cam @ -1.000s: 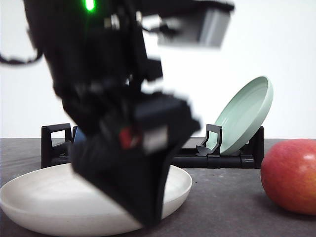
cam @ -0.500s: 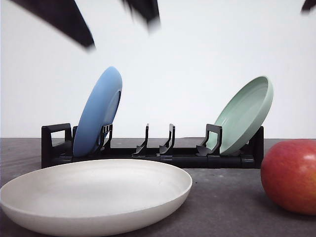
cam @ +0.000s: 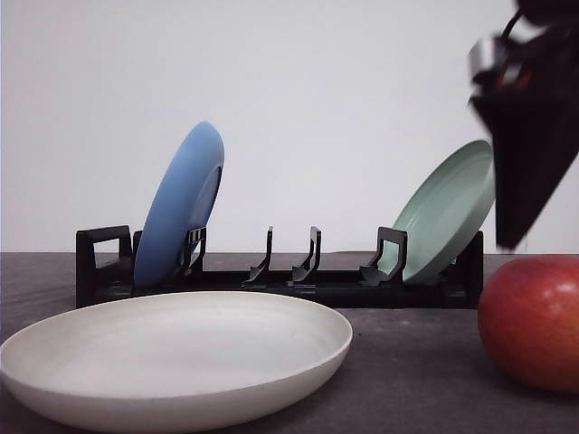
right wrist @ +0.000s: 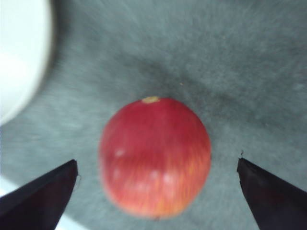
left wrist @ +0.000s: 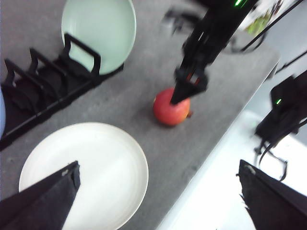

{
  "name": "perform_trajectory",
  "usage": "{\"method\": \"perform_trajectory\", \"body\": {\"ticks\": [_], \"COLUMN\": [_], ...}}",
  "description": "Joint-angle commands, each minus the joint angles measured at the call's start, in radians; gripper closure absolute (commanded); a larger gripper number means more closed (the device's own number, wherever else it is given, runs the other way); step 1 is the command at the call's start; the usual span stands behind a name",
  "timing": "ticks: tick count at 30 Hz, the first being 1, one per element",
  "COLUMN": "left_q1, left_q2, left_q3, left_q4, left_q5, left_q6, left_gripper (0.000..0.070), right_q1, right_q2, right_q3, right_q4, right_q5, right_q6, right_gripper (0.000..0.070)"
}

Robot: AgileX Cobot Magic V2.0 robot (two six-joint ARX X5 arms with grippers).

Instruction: Place pomegranate in white plate

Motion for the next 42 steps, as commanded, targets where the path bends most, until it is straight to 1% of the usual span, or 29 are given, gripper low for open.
{"method": "perform_trajectory", "body": {"ticks": [1,4,10,12,13,16,17,18,21,25,27,35,39,42], "left_q1": [-0.015,-0.015,-0.015,-0.015,-0.014,-0.015,-0.015,-0.014,-0.014,-0.015,-0.014,-0.014,-0.015,-0.014], "left_q2": [-0.017,-0.058,-0.098,-0.102,-0.102,-0.101,-0.101,-0.101,-0.101,-0.101,-0.101,-0.101,-0.101,-0.101], "left_q3": [0.021,0.021,0.021,0.021,0.021,0.021,0.021,0.021,0.021,0.021,0.021,0.021,0.021,0.021], "left_q4": [0.006,-0.003,-0.019,-0.020,-0.020,-0.023,-0.024,-0.024,-0.024,-0.024,-0.024,-0.024,-0.024,-0.024], "left_q5": [0.001,0.000,0.000,0.000,0.000,-0.003,-0.003,-0.003,-0.003,-0.003,-0.003,-0.003,-0.003,-0.003], "left_q6": [-0.008,-0.008,-0.015,-0.015,-0.015,-0.015,-0.015,-0.015,-0.015,-0.015,-0.015,-0.015,-0.021,-0.022], "left_gripper": [0.0063,0.0064,0.0063,0.0064,0.0064,0.0064,0.0064,0.0064,0.0064,0.0064,0.0064,0.0064,0.0064,0.0064], "right_q1": [0.019,0.041,0.072,0.080,0.083,0.090,0.091,0.093,0.095,0.142,0.184,0.370,0.439,0.478], "right_q2": [0.048,0.108,0.195,0.214,0.221,0.229,0.229,0.229,0.232,0.278,0.322,0.548,0.646,0.695], "right_q3": [0.016,0.016,0.016,0.016,0.016,0.016,0.017,0.021,0.056,0.185,0.275,0.603,0.698,0.718], "right_q4": [0.009,0.025,0.070,0.068,0.065,0.059,0.059,0.056,0.035,-0.027,-0.054,-0.077,-0.074,-0.051], "right_q5": [0.022,0.045,0.042,0.040,0.039,0.037,0.036,0.036,0.037,0.035,0.036,0.034,0.035,0.035], "right_q6": [-0.014,-0.015,-0.015,-0.011,-0.009,-0.008,-0.005,-0.003,0.009,0.014,0.015,0.039,0.046,0.046], "right_gripper": [0.0000,0.0000,0.0001,0.0021,0.0043,0.0214,0.0261,0.0284,0.0291,0.0290,0.0290,0.0289,0.0289,0.0289]}}
